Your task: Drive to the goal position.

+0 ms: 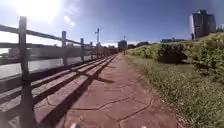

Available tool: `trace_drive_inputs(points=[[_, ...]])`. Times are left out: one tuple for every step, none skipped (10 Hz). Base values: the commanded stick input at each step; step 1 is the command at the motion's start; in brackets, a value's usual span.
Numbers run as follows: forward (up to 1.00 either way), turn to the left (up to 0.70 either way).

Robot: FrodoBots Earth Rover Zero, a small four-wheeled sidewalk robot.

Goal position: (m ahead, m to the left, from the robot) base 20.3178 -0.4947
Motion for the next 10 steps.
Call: trace_drive_inputs(points=[[0.85, 0.00], [0.85, 0.00], [0.85, 0.00], [0.85, 0.00], [0.85, 0.00], [0.85, 0.00], [0.85, 0.00], [0.85, 0.00], [0.85, 0.00], [0.85, 0.00]])
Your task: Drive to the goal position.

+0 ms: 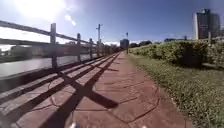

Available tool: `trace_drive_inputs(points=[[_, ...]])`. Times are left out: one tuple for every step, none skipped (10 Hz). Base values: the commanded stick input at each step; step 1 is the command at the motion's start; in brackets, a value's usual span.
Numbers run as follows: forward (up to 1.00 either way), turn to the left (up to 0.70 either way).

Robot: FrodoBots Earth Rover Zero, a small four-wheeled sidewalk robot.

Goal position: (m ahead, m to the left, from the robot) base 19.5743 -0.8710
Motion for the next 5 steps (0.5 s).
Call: trace_drive_inputs(points=[[0.85, 0.00], [0.85, -0.14], [0.85, -0.34], [0.85, -0.10], [0.85, 0.00]])
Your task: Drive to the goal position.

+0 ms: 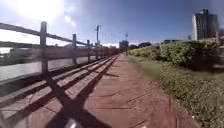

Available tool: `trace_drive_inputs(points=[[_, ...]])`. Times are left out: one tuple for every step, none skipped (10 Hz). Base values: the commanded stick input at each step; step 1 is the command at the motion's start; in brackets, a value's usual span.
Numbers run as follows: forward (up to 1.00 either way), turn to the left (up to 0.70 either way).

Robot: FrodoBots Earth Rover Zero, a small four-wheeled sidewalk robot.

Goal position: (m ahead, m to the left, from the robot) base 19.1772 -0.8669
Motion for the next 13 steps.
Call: trace_drive_inputs(points=[[0.85, 0.00], [0.85, 0.00], [0.85, 0.00], [0.85, 0.00], [0.85, 0.00], [0.85, 0.00], [0.85, 0.00], [0.85, 0.00], [0.85, 0.00], [0.85, 0.00], [0.85, -0.20], [0.85, -0.34], [0.85, -0.14]])
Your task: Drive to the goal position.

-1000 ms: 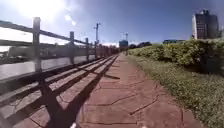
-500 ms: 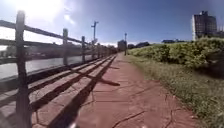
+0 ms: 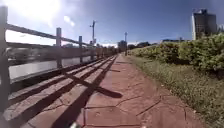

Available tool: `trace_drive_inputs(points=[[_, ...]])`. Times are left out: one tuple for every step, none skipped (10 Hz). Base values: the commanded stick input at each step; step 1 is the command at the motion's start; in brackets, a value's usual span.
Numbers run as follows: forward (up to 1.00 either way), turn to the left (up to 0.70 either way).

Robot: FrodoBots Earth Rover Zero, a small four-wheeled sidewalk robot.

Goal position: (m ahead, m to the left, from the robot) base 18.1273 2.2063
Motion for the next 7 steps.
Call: trace_drive_inputs(points=[[0.85, 0.00], [0.85, 0.00], [0.85, 0.00], [0.85, 0.00], [0.85, 0.00], [0.85, 0.00], [0.85, 0.00]])
